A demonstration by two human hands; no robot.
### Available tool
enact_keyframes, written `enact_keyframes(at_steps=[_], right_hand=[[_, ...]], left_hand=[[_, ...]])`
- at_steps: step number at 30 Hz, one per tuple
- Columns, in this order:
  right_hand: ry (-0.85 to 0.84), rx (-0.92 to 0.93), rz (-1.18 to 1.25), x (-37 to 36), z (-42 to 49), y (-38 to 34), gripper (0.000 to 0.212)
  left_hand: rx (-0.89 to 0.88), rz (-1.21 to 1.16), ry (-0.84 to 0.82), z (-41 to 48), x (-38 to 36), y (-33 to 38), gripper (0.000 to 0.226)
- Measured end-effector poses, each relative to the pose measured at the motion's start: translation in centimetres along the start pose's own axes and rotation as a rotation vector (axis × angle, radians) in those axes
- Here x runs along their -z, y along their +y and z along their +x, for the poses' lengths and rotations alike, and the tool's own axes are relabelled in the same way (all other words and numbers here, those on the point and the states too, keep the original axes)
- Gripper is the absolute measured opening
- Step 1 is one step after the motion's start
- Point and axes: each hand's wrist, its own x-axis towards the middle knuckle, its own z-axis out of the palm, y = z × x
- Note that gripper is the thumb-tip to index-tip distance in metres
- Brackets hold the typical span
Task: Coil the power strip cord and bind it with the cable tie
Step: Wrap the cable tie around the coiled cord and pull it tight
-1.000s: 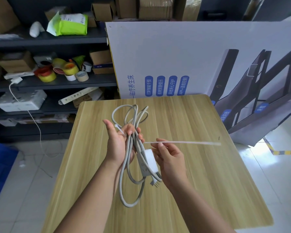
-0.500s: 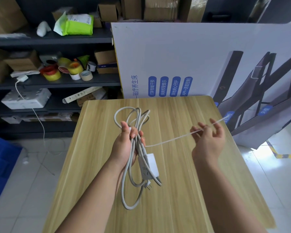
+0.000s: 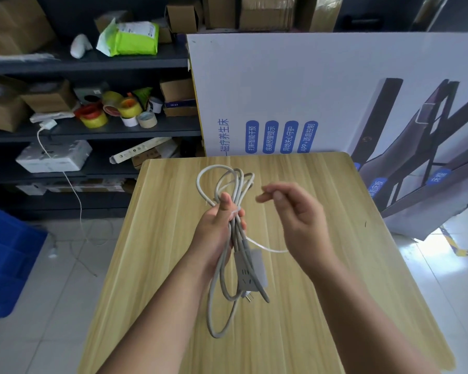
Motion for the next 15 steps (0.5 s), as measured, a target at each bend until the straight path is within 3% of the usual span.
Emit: enact_keyframes(at_steps=[3, 6, 15], right_hand=[[-0.139, -0.048, -0.024, -1.1, -0.7, -0.4, 0.029], [-0.170, -0.105, 0.019, -1.4, -1.2, -1.0, 0.035], [-0.111, -0.159, 0.130, -1.7, -1.4, -2.1, 0.027]], left_hand=[[-0.011, 0.105, -0.042, -0.4, -0.3, 0.2, 0.083], [-0.018, 0.122, -0.068, -0.9, -0.7, 0.7, 0.098], [0.022, 0.056, 0.002, -1.1, -1.5, 1.8, 0.102]])
